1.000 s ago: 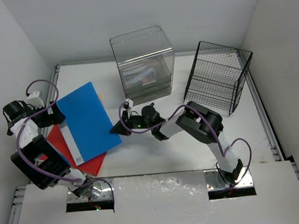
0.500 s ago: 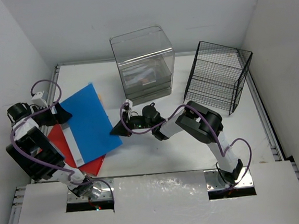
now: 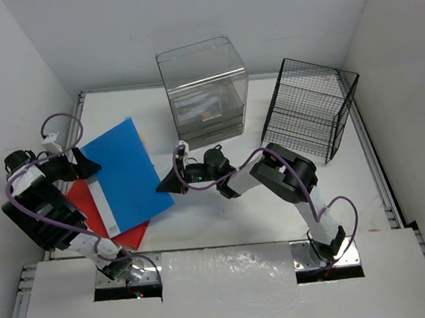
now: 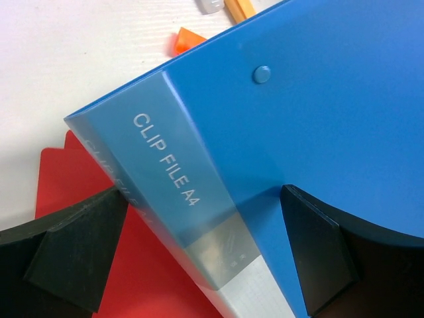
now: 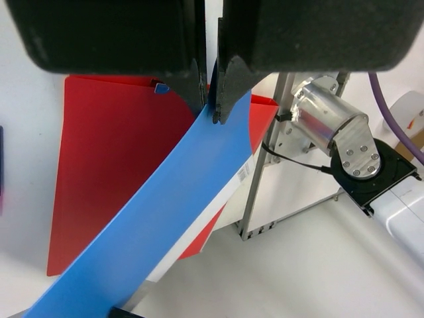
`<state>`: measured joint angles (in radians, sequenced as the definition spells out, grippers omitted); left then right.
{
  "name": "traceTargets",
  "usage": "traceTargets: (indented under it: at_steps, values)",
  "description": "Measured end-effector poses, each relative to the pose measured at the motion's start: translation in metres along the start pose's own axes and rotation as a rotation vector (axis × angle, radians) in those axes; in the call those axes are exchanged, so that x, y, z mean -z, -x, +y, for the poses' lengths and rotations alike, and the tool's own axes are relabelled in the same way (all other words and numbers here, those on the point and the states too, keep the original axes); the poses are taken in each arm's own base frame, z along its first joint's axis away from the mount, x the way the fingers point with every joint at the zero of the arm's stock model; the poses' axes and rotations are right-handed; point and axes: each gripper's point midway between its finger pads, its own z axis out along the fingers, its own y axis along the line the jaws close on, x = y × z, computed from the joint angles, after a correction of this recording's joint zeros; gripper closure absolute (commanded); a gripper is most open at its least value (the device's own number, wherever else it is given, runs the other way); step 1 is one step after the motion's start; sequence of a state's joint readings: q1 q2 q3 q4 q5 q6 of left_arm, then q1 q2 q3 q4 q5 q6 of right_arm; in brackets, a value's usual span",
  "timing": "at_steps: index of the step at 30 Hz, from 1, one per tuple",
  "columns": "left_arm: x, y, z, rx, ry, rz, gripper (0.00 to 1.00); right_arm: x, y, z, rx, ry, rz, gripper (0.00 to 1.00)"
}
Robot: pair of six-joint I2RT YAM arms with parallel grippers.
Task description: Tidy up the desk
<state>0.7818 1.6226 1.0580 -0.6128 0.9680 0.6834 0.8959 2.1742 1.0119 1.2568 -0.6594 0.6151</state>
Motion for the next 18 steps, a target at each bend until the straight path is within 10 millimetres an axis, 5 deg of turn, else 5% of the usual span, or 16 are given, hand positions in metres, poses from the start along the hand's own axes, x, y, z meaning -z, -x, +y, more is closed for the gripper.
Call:
traceTargets:
  at_steps: [8, 14, 16, 18]
  values:
    - [0.022, 0.005, -0.002, -0.045, -0.091, -0.021, 0.01, 0.003, -0.003, -0.003, -0.034, 0.01, 0.005, 1.0]
    - [0.018, -0.01, -0.015, -0.072, -0.199, -0.012, 0.02, 0.005, -0.02, -0.008, -0.094, 0.017, 0.035, 1.0]
    - [0.016, -0.013, -0.017, -0.076, -0.229, -0.016, 0.05, 0.005, -0.026, -0.009, -0.114, 0.021, 0.047, 1.0]
    - [0.014, -0.014, -0.019, -0.081, -0.261, -0.021, 0.23, 0.005, -0.03, -0.008, -0.124, 0.025, 0.056, 1.0]
